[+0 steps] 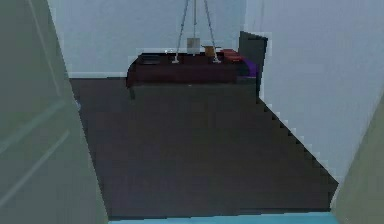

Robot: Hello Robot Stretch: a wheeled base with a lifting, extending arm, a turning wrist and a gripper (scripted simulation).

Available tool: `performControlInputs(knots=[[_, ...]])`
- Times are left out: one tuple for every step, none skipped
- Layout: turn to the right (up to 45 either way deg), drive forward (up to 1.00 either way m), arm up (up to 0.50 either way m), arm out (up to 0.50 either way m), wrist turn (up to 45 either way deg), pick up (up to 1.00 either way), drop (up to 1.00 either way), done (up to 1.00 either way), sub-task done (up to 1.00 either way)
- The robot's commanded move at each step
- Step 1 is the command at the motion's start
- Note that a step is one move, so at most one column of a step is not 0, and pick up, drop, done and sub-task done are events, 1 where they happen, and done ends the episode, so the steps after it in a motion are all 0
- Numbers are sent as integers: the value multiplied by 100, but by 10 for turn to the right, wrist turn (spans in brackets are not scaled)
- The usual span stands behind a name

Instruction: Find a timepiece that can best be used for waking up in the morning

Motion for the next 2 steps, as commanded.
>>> performControlInputs(knots=[[0, 100, 0, 0, 0, 0, 0, 0, 0], [-30, 0, 0, 0, 0, 0, 0, 0, 0]])
